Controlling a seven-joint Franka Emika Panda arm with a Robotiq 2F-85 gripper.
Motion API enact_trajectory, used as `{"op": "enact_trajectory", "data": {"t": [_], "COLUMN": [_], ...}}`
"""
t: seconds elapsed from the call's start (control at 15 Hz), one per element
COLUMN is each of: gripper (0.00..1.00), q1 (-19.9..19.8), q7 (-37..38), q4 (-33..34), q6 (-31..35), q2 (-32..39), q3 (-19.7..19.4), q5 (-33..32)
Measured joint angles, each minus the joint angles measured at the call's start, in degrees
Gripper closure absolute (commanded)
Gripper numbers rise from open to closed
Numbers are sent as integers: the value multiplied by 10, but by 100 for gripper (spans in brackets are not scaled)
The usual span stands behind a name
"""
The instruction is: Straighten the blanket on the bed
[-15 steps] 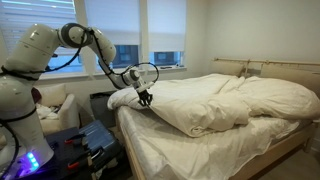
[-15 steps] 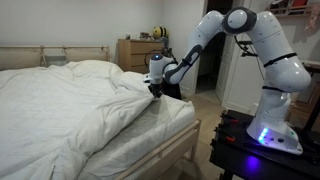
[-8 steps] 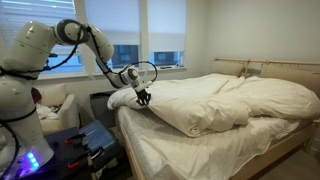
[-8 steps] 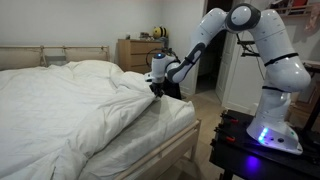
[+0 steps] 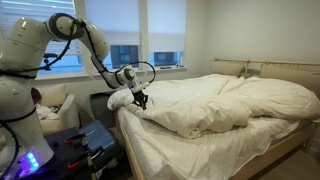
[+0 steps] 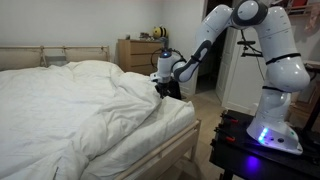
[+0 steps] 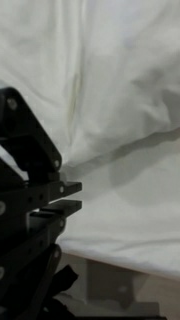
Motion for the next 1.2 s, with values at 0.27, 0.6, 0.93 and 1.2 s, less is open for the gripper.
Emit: {"op": "enact_trajectory", "data": {"t": [0.27,0.6,0.93,1.2], "gripper": [25,0,0,0], "q1": [-3,-8,-8,17], "q7": [1,61,202,364], "q4": [-62,-70,-65,-27], "q6": [-53,-7,104,150], "q2": [-54,-71,-58,-21], "q3": [3,-1,-34,-92], "q5": [24,39,6,-55]}}
